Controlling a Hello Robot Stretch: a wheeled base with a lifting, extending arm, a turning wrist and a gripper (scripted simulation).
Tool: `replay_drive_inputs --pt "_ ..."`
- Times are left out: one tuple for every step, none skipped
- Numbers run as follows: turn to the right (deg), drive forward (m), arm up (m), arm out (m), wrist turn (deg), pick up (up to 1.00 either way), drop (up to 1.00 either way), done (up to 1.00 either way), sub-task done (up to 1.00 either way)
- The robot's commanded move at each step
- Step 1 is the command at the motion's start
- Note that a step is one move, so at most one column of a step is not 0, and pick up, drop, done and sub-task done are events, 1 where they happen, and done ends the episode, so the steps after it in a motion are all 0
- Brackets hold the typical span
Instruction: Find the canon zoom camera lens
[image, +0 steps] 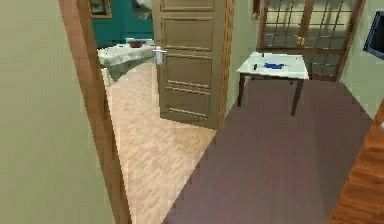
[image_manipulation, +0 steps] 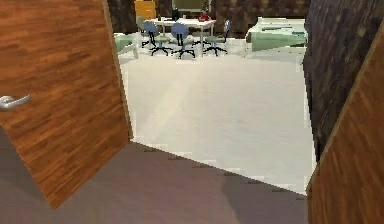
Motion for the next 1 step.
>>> replay_drive_inputs --pt "0.0 0.75 0.0 0.0 0.0 0.0 0.0 0.0 0.0"
